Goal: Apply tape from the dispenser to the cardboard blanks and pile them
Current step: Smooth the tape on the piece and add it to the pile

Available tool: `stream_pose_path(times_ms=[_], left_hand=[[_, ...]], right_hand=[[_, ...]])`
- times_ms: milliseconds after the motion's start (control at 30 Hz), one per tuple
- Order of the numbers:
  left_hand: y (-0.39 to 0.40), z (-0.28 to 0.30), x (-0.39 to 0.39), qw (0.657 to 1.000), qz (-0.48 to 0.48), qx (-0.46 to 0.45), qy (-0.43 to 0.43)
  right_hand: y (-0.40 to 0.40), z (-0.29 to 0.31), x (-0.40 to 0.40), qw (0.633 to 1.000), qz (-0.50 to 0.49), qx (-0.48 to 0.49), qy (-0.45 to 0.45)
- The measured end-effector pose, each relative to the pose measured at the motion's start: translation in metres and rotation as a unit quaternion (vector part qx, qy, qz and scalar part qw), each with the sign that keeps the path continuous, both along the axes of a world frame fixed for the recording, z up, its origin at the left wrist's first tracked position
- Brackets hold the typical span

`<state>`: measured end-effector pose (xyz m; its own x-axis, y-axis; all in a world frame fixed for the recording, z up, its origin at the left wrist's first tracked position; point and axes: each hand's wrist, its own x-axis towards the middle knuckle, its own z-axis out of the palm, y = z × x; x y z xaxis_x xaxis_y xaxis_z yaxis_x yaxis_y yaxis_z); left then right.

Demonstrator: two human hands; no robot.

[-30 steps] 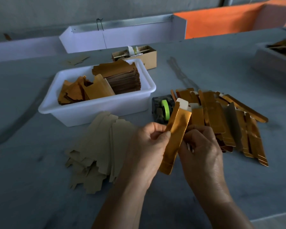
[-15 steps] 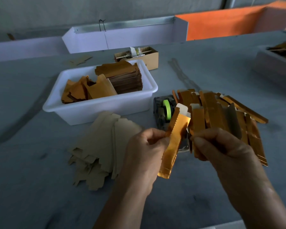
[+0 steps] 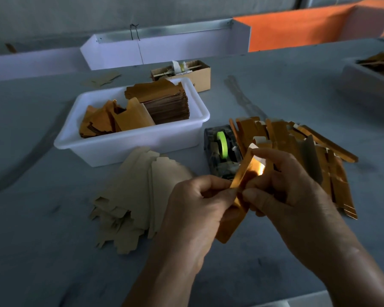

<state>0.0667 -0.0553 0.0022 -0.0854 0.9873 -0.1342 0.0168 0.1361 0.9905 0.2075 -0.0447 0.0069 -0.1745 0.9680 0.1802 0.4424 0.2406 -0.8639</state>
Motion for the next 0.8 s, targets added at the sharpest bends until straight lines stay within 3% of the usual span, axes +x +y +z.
stream_pose_path(times_ms=[267,500,800], left_hand=[[-0.002,0.007,-0.006,0.995,-0.06,-0.029,-0.071],[-0.002,-0.006,-0.002,1.0,-0.01,0.004,0.014],[-0.008,-0.014,0.011,0.992,0.061,0.062,0.096]], right_hand=[[-0.002,-0.001,-0.005,0.999,-0.026,-0.013,-0.014],[-0.002,-0.007,-0.008,0.998,-0.053,-0.012,-0.04],[-0.006,0.002,-0.011,0.984,-0.081,-0.025,-0.156]])
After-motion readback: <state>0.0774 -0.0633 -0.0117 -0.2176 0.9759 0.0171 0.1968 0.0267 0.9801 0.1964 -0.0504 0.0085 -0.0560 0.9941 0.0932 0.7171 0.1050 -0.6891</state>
